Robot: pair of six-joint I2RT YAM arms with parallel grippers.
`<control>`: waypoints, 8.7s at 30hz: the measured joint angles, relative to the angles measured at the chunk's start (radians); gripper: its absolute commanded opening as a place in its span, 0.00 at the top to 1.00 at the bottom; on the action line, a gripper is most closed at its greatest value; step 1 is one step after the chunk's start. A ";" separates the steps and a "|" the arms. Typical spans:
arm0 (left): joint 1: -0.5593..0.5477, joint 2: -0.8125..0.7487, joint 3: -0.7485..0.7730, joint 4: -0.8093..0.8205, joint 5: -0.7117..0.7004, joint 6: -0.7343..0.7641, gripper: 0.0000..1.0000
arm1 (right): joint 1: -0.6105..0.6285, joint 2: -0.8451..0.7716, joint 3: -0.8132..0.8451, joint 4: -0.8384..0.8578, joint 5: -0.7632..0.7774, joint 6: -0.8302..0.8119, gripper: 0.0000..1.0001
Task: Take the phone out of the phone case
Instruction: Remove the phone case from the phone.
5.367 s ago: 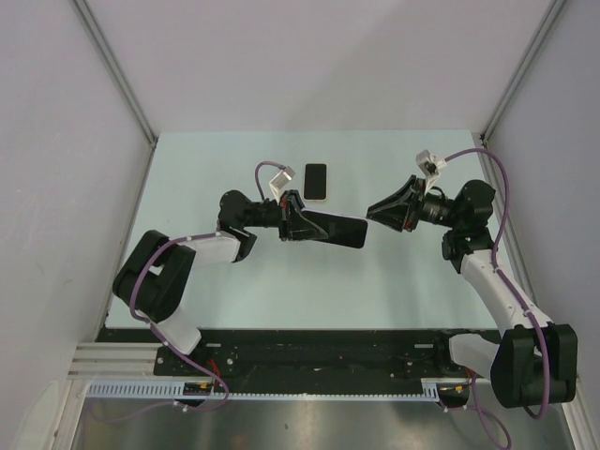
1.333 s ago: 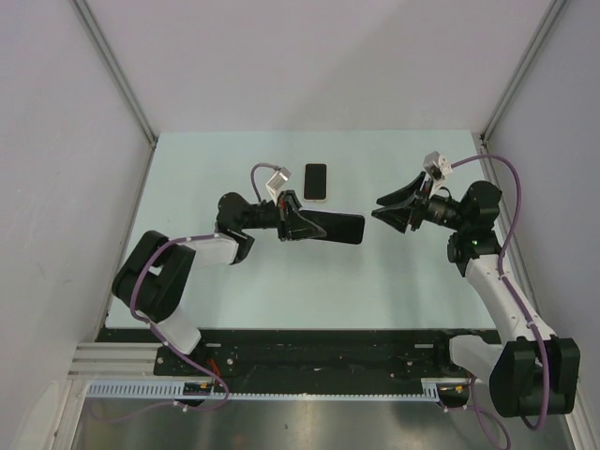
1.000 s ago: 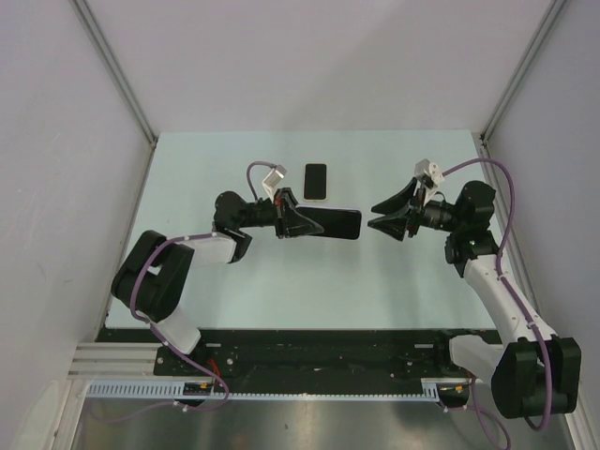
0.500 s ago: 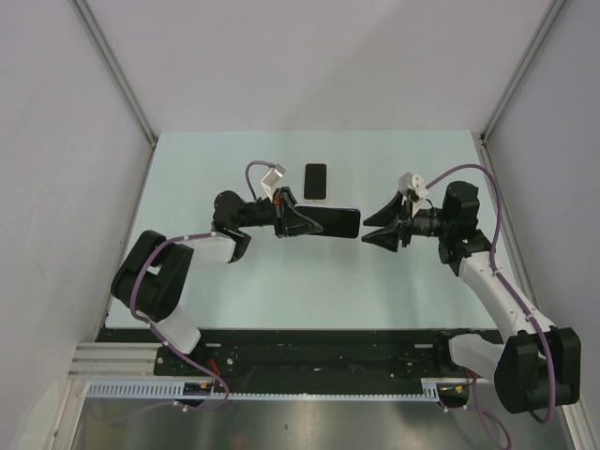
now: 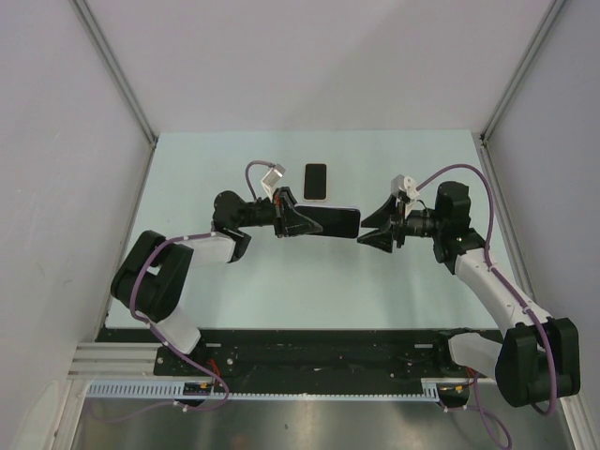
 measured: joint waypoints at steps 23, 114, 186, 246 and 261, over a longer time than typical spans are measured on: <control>0.006 -0.003 0.000 -0.002 -0.008 -0.002 1.00 | 0.011 0.013 0.000 0.003 0.104 -0.006 0.48; -0.035 0.016 0.034 0.000 -0.120 0.025 1.00 | -0.071 0.103 -0.028 0.281 0.159 0.478 0.41; -0.019 -0.017 -0.058 0.038 -0.047 0.009 1.00 | 0.022 0.168 -0.055 0.500 0.084 0.610 0.38; 0.054 -0.028 -0.132 0.054 -0.016 -0.044 1.00 | 0.183 0.341 -0.055 0.716 0.140 0.766 0.59; 0.061 -0.026 -0.133 0.050 -0.011 -0.045 0.99 | 0.208 0.348 -0.055 0.738 0.138 0.794 0.97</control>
